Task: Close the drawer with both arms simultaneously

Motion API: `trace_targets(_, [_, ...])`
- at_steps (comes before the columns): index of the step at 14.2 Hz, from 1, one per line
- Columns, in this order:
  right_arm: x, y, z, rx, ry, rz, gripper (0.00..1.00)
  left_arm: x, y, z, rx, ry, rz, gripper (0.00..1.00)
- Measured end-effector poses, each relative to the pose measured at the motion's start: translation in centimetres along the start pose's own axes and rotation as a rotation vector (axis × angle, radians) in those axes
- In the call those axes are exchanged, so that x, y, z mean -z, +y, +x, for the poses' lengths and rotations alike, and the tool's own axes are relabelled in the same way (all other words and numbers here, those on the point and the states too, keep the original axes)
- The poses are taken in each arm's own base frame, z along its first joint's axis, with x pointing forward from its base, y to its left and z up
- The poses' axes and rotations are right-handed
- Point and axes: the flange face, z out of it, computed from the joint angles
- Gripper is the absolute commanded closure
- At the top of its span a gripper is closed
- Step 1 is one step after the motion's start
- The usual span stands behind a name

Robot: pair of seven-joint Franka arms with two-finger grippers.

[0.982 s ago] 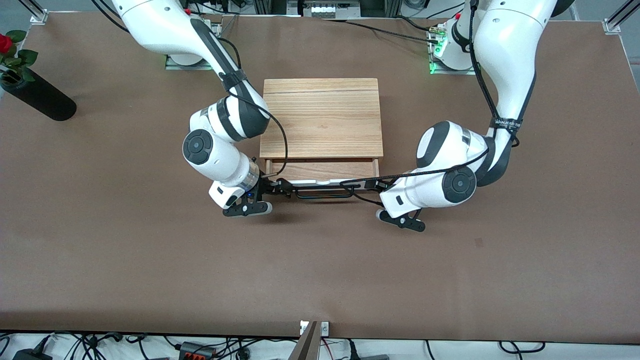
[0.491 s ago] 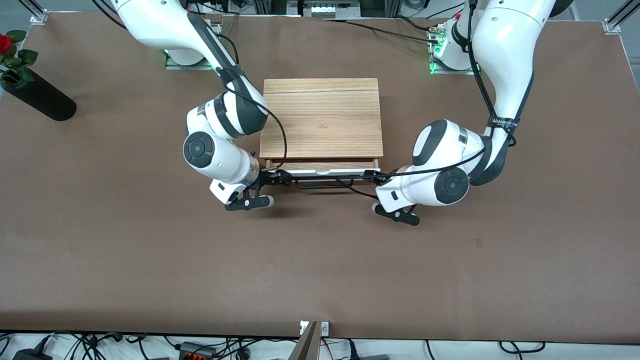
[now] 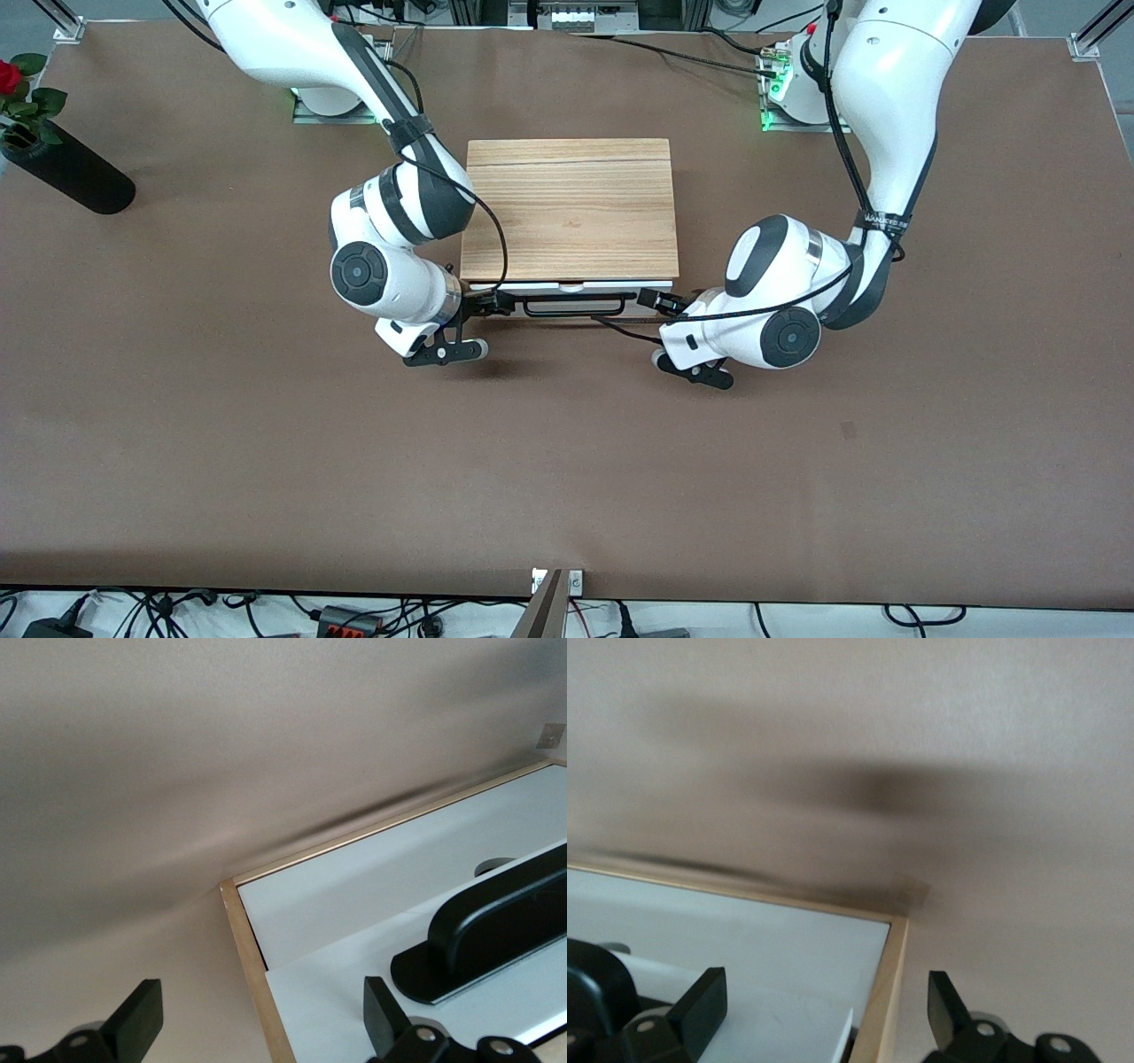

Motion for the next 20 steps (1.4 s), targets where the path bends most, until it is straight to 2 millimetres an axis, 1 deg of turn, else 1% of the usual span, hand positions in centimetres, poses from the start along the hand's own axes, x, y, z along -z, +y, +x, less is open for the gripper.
trace_targets(3, [-0.3,0.1,-0.4,0.000,-0.037,-0.008,0.00,-0.6,0.1,-0.3,0.000,-0.036,-0.002,0.00])
trace_targets(12, [-0.4,0.1,-0.5,0.000,-0.044,-0.009,0.00,-0.7,-0.1,-0.2,0.004,-0.039,-0.004,0.00])
trace_targets(14, [0.2,0.0,-0.3,0.001,-0.039,-0.007,0.00,-0.6,-0.2,-0.2,0.006,-0.038,-0.004,0.00])
trace_targets(15, [1.3,-0.1,-0.1,0.002,-0.029,-0.003,0.00,-0.4,-0.4,-0.2,0.008,-0.035,-0.004,0.00])
trace_targets(16, [3.0,-0.2,0.3,0.003,-0.011,0.003,0.00,-0.1,-0.6,-0.1,0.010,-0.027,-0.005,0.00])
trace_targets(17, [5.1,0.0,0.7,0.000,0.013,0.007,0.00,0.4,-0.7,0.1,0.012,-0.018,-0.006,0.00])
trace_targets(19, [9.5,1.6,1.3,-0.022,0.057,0.008,0.00,1.5,-1.2,0.3,0.016,0.006,-0.010,0.00])
trace_targets(20, [11.1,2.5,1.5,-0.035,0.074,0.006,0.00,2.2,-1.4,0.5,0.019,0.020,-0.013,0.00])
